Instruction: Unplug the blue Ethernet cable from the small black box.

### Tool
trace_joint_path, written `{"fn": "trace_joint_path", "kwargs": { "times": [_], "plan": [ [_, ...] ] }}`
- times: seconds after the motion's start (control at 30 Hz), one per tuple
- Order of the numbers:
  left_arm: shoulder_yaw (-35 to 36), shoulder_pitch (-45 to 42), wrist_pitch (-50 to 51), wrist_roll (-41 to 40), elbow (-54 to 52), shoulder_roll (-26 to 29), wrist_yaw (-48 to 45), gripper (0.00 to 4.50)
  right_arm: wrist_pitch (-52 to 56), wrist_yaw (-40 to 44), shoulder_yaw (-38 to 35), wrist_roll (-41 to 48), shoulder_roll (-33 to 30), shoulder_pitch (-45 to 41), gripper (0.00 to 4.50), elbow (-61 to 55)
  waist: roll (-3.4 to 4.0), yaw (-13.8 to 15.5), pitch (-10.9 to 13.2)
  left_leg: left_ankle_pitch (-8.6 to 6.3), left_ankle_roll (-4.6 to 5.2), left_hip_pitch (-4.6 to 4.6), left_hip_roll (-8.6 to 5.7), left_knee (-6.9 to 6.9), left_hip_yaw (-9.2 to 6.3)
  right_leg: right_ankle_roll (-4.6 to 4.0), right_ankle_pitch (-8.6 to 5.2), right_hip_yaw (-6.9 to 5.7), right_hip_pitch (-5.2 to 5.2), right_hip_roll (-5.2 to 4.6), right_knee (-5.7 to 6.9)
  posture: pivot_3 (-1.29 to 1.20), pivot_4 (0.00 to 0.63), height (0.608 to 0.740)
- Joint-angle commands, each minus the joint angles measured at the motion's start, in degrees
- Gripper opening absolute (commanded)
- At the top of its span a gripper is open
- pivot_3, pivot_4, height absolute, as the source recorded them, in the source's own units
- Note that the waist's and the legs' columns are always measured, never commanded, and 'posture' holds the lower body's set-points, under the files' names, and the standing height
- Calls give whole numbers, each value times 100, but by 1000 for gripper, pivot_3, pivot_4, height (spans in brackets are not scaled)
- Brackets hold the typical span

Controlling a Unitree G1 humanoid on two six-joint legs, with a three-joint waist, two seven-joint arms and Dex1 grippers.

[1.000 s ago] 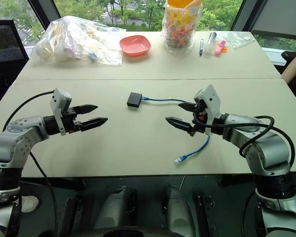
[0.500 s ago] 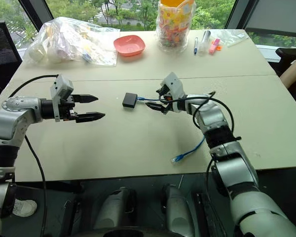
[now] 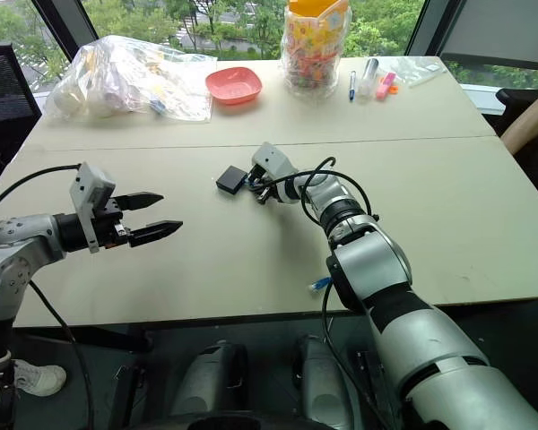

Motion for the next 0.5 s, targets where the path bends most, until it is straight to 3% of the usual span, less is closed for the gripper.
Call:
{"fn": "trace_joint_path", "kwargs": {
  "times": [0.03,0.17,0.3,0.5],
  "plan": [
    [101,-63,-62,-45,-74,53,50,4426,-425,-192,92,-411,-23,-232,55,-44,0,0,0,0,0,2,1,0,0,0,0,0,1,0,0,0,150,740],
    [-89,-630,-421,143,815,-40,-106,4426,-1666,-839,617,-1232,-491,-323,55,-317,3,46,2,0,0,-3,-3,-3,1,0,0,1,-5,-2,-1,0,150,740],
    [-450,-2279,-833,270,2966,-555,-646,4426,-3120,-1425,983,-1815,-1202,-29,55,-1110,2,120,2,3,0,-21,-21,0,2,2,0,0,-8,-4,-7,0,150,740],
    [-593,-4415,-1312,522,6075,-1172,-1837,4426,-3900,-1744,774,-1824,-1873,355,55,-2184,-6,5,-1,4,3,-22,-26,-3,24,35,8,-1,-8,1,-3,0,150,740]
  ]
}}
